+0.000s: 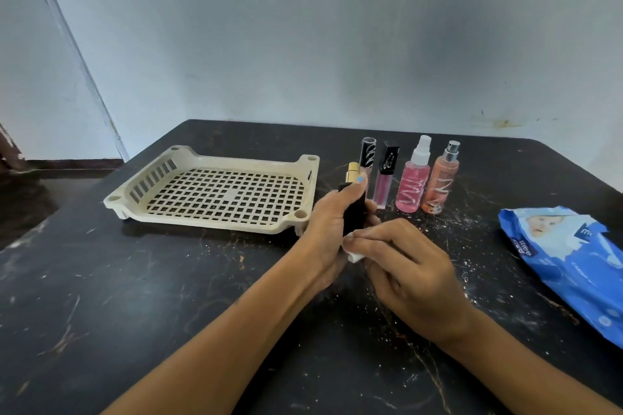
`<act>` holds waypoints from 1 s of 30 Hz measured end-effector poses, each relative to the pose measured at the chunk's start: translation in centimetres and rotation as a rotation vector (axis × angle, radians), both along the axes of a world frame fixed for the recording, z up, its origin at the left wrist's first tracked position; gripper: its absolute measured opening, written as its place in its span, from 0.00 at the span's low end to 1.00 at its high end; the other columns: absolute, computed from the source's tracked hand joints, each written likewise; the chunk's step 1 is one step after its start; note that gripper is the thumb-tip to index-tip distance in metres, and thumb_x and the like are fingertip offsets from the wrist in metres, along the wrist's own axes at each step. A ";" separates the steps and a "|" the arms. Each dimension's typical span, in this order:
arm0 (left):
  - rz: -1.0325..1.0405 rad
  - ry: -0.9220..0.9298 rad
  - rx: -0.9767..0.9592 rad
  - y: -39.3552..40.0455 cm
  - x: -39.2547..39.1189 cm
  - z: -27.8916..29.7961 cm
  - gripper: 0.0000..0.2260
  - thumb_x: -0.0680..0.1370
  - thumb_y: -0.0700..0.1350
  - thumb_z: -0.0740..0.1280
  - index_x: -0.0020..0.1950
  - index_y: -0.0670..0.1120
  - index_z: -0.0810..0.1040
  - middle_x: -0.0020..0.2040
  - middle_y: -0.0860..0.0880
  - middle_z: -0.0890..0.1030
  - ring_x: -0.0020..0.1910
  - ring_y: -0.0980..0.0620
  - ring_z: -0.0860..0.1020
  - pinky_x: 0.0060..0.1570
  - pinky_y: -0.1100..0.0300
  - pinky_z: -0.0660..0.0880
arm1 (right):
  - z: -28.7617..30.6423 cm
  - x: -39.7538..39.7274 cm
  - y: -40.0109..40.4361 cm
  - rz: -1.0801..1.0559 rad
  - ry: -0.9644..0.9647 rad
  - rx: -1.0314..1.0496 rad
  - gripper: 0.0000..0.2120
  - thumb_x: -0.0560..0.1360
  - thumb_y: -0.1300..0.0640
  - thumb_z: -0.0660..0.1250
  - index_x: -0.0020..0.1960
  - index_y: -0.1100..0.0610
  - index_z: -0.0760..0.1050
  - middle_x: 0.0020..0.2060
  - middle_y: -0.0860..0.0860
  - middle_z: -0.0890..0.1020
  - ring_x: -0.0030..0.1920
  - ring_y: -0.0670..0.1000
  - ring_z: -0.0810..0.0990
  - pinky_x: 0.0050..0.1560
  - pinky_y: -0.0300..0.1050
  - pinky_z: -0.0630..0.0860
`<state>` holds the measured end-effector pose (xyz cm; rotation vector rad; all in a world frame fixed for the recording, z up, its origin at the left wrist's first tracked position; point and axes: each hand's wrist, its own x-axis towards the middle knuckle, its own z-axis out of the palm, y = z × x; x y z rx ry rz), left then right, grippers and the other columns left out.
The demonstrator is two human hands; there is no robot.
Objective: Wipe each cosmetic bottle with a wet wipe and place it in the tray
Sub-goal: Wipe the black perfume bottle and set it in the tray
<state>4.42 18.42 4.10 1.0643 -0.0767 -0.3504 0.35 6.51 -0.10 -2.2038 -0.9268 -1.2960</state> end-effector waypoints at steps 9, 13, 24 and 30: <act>0.360 -0.611 0.591 5.3 2.3 4.2 0.08 0.72 0.48 0.72 0.46 0.45 0.82 0.42 0.40 0.83 0.41 0.50 0.79 0.49 0.55 0.76 | 0.2 0.2 -0.4 0.021 0.077 0.058 0.09 0.71 0.70 0.68 0.49 0.65 0.83 0.44 0.54 0.83 0.45 0.50 0.81 0.50 0.36 0.77; 0.440 -0.715 0.887 7.4 6.0 4.9 0.09 0.74 0.49 0.70 0.45 0.44 0.81 0.37 0.47 0.80 0.37 0.55 0.76 0.42 0.62 0.72 | 0.0 0.3 -0.4 0.029 0.125 0.056 0.10 0.69 0.70 0.71 0.49 0.64 0.83 0.45 0.52 0.82 0.46 0.48 0.80 0.48 0.38 0.78; 0.387 -0.638 1.080 7.1 11.1 2.2 0.08 0.75 0.46 0.69 0.50 0.44 0.80 0.45 0.47 0.81 0.48 0.50 0.78 0.48 0.62 0.69 | -0.2 0.7 -0.5 0.041 0.217 0.093 0.10 0.68 0.68 0.71 0.48 0.61 0.83 0.43 0.48 0.81 0.44 0.43 0.79 0.45 0.37 0.77; 0.397 -0.608 1.103 7.3 11.2 1.2 0.10 0.75 0.45 0.69 0.55 0.44 0.79 0.51 0.46 0.82 0.53 0.49 0.78 0.56 0.56 0.73 | -0.2 0.7 -0.4 0.039 0.270 0.103 0.09 0.68 0.67 0.70 0.48 0.60 0.83 0.43 0.48 0.81 0.43 0.43 0.79 0.43 0.37 0.76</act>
